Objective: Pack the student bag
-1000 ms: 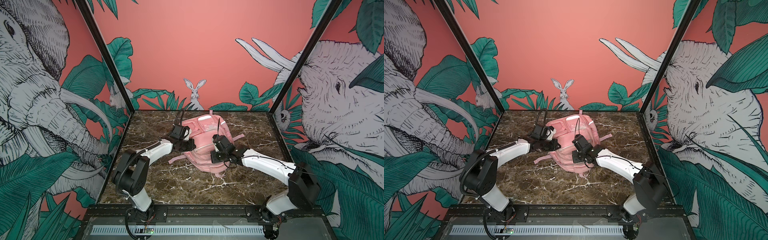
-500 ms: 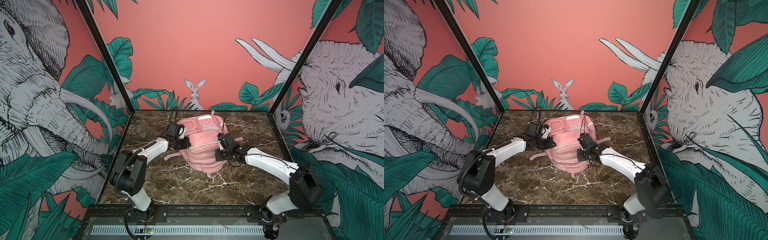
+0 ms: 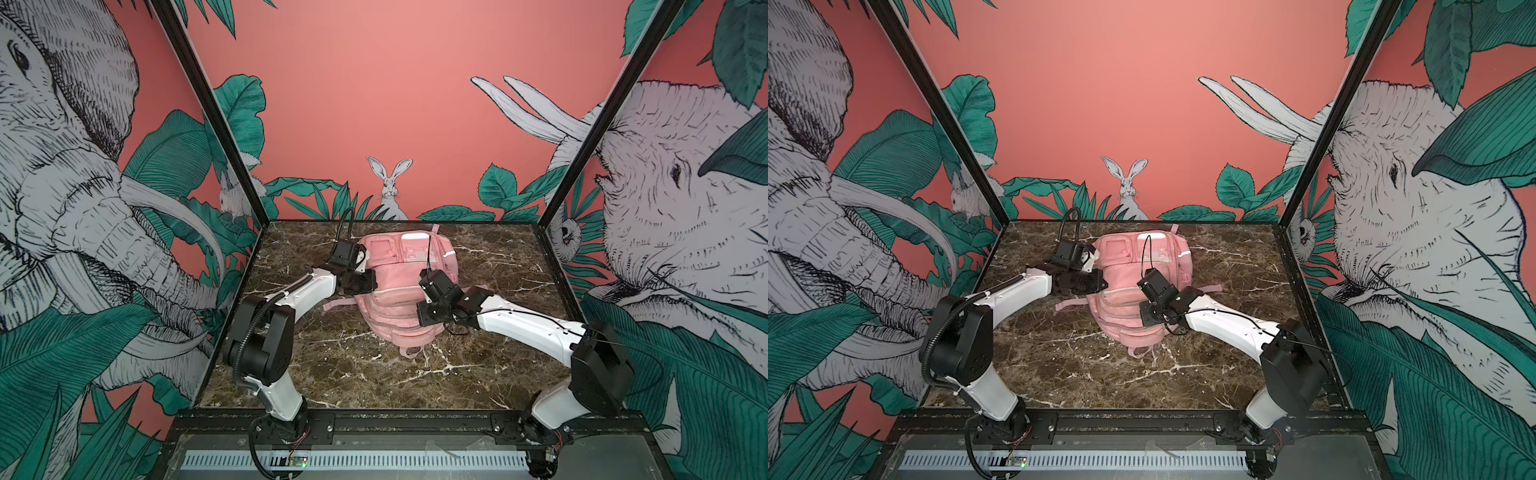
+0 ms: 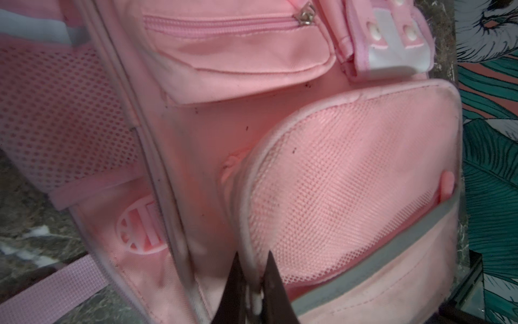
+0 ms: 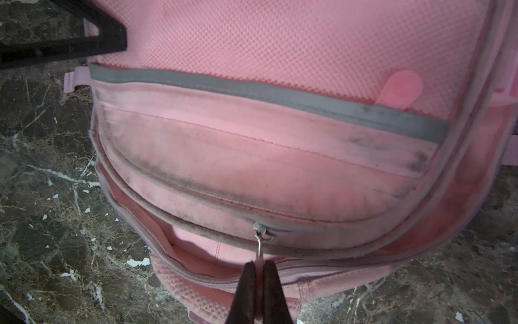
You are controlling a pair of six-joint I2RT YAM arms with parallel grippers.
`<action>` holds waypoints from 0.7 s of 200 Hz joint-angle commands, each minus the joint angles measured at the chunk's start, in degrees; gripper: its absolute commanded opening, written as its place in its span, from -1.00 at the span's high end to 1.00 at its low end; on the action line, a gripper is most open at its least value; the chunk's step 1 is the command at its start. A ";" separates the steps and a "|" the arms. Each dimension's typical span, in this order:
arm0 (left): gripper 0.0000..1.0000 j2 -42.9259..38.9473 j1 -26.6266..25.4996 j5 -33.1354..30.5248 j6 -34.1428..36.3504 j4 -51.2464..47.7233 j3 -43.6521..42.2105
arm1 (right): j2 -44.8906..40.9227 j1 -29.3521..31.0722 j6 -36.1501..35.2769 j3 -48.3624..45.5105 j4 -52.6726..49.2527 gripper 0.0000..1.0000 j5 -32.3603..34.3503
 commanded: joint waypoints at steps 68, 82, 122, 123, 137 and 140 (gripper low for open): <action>-0.15 -7.37 3.06 -3.90 2.41 -4.38 4.18 | 4.81 5.27 1.87 7.44 1.56 0.98 -2.64; -0.15 -10.11 3.02 -2.66 1.11 -3.84 1.34 | 5.62 5.74 1.75 8.19 1.52 0.97 -2.81; -0.16 -17.57 0.56 -0.72 -5.19 -0.95 -9.29 | 7.22 6.34 1.67 9.70 1.74 0.98 -3.34; -0.16 -17.75 0.54 -0.79 -5.37 -0.85 -9.59 | 7.24 6.34 1.69 9.73 1.70 0.98 -3.34; -0.16 -20.73 -0.18 -1.10 -8.67 0.79 -13.81 | 7.59 6.61 1.54 10.33 1.63 0.97 -3.39; -0.16 -21.52 -0.24 -1.19 -9.50 1.57 -14.78 | 7.64 6.66 1.54 10.47 1.56 0.97 -3.42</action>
